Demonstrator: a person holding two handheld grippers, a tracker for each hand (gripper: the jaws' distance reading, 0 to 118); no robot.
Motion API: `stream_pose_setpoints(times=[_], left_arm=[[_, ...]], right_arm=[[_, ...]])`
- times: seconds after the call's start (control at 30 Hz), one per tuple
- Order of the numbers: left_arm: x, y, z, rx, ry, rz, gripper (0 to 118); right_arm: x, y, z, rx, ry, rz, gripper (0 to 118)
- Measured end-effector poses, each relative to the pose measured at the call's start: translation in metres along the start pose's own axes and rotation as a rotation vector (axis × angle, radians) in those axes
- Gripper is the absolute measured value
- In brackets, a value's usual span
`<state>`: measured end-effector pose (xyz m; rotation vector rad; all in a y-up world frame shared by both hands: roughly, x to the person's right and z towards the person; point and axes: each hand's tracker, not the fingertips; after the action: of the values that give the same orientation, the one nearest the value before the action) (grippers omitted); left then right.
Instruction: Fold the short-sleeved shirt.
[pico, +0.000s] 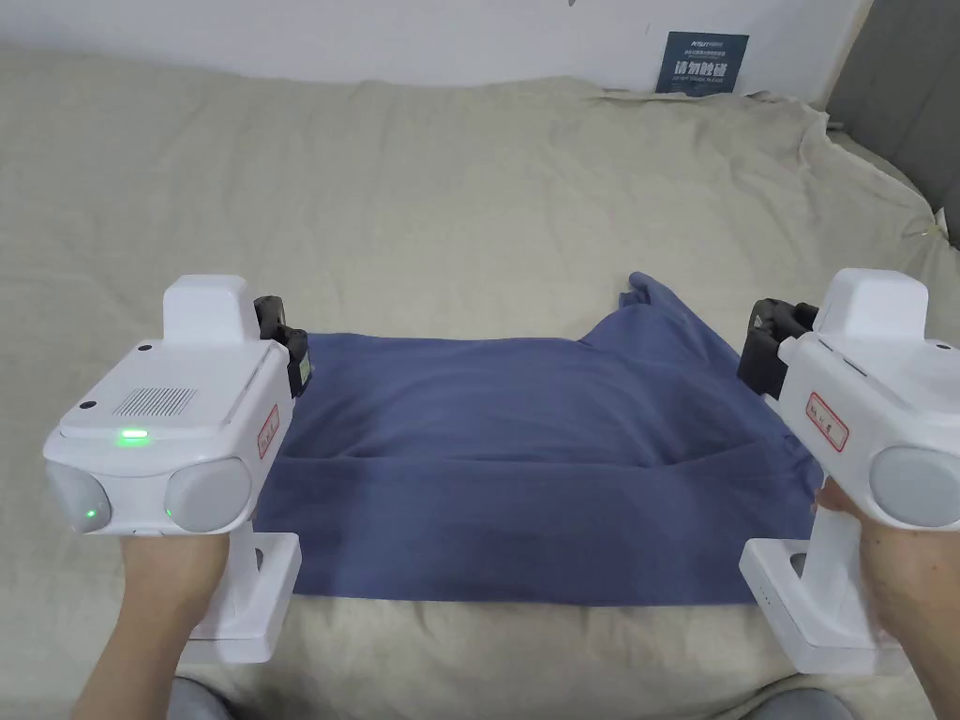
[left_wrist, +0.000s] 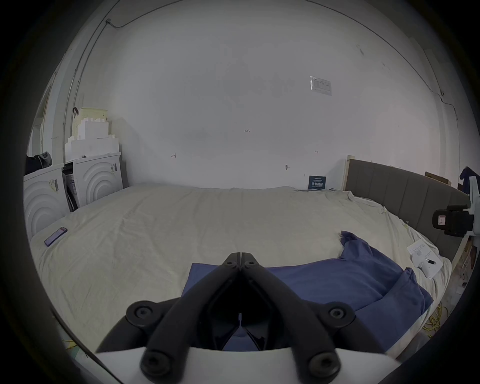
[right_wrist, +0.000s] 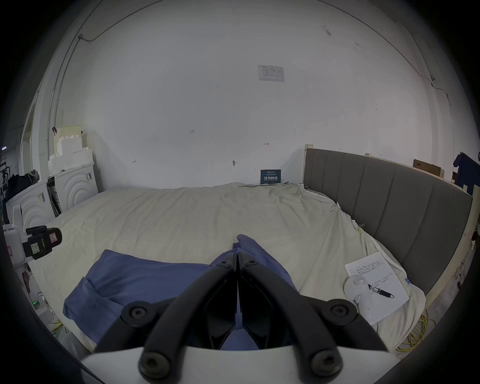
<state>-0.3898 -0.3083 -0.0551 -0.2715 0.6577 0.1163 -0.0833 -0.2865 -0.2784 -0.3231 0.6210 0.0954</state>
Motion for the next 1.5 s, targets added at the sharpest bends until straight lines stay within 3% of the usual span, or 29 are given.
stream_pose_setpoints(times=[0.23,0.33,0.53,0.67,0.73,0.77,0.8,0.87,1.0,1.2,1.33,1.37,1.43,1.5], left_arm=[[0.0,0.008,-0.011,0.004,0.004,0.002,0],[-0.001,0.011,-0.016,0.005,0.006,0.012,0],[-0.002,0.014,-0.027,-0.011,0.008,0.003,0],[-0.003,0.013,-0.036,-0.029,0.0,0.011,0],[-0.001,0.011,-0.042,-0.038,0.003,-0.001,0],[-0.001,0.01,-0.044,-0.043,0.004,-0.001,0],[0.0,0.009,-0.047,-0.046,0.004,0.002,0],[0.0,0.008,-0.051,-0.05,-0.001,0.011,0],[0.001,0.008,-0.06,-0.054,0.002,0.016,0],[-0.004,0.005,-0.072,-0.068,0.016,0.036,0],[-0.006,0.001,-0.081,-0.087,0.019,0.059,0],[-0.006,0.0,-0.084,-0.09,0.02,0.06,0],[-0.006,-0.001,-0.086,-0.097,0.02,0.065,0],[-0.006,-0.002,-0.09,-0.102,0.02,0.074,0]], right_arm=[[0.007,0.031,-0.053,-0.096,-0.006,-0.005,0],[0.013,0.047,-0.088,-0.17,-0.012,0.036,0],[0.034,0.066,-0.163,-0.372,-0.048,-0.024,0],[0.045,0.064,-0.208,-0.527,-0.068,0.005,1],[0.052,0.061,-0.227,-0.589,-0.066,-0.018,16],[0.055,0.058,-0.234,-0.617,-0.07,-0.042,40],[0.056,0.055,-0.24,-0.649,-0.079,-0.05,57],[0.057,0.049,-0.25,-0.686,-0.08,-0.038,78],[0.062,0.033,-0.272,-0.763,-0.105,-0.018,99],[0.077,0.008,-0.293,-0.823,-0.194,-0.003,100],[0.087,-0.004,-0.299,-0.843,-0.209,-0.059,99],[0.087,-0.006,-0.3,-0.847,-0.204,-0.066,96],[0.088,-0.01,-0.301,-0.84,-0.2,-0.075,73],[0.087,-0.013,-0.304,-0.835,-0.208,-0.072,61]])
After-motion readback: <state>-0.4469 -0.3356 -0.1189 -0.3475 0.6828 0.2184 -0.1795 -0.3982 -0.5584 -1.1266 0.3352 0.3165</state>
